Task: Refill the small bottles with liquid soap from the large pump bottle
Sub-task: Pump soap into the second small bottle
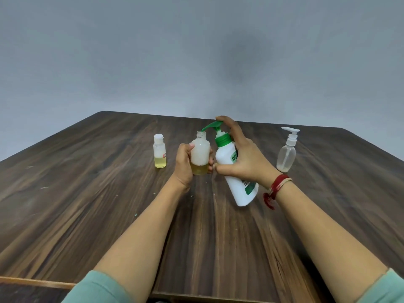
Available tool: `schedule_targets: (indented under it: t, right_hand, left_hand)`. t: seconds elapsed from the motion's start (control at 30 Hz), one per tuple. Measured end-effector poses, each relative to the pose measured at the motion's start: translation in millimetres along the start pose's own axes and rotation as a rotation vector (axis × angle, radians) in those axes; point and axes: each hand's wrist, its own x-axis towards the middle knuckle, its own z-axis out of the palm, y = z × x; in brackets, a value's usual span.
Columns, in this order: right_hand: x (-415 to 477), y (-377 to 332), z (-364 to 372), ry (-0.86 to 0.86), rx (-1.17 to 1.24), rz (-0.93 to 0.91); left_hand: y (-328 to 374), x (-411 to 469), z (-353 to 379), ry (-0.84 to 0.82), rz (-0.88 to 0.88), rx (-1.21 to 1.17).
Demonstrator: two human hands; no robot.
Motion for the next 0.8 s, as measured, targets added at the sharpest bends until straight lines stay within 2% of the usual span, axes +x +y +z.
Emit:
schedule_targets:
  t: [0.3,0.43,0.6,0.7,0.8]
  right_hand:
    - [-19,12,6,0.105,0.166,0.025]
    - [-21,12,10,0.132,0.187,0.04]
    - [-26,13,9,0.206,0.323,0.07]
    - [-27,12,10,0.242,0.295,0.068]
    - [-27,12,10,0.256,0.262,0.083]
  left_hand:
    - [-8,-6,5,-0.023,0.005,0.008]
    - [-10,-9,2,0.005,0.004,0.214]
    - [-5,-17,1,0.06,-0.11,0.422]
    - [-5,-24,-10,0.019,-0.188,0.577]
    - [-4,-28,-18,0.023,-0.192,0.606]
